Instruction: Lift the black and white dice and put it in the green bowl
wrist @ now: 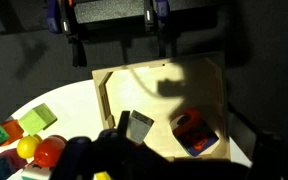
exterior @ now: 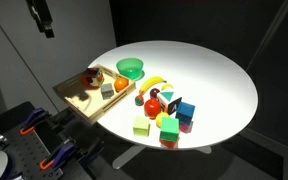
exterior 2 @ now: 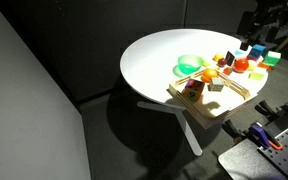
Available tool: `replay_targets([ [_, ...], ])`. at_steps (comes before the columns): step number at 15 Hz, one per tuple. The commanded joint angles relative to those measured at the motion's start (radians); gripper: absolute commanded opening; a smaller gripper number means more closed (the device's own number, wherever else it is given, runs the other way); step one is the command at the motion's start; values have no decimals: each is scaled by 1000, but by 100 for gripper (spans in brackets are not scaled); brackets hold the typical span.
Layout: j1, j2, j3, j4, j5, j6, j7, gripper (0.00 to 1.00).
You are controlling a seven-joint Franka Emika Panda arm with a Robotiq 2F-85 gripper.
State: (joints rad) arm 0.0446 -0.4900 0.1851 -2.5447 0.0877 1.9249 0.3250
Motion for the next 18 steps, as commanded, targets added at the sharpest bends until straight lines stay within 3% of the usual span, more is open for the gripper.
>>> replay_targets([
  [1,8,1,-8,1,-4,-1,3,100],
  [10,0,22,-15,18,-8,-1,0,100],
  [18,-33,121,-87,96,-5,25,-42,100],
])
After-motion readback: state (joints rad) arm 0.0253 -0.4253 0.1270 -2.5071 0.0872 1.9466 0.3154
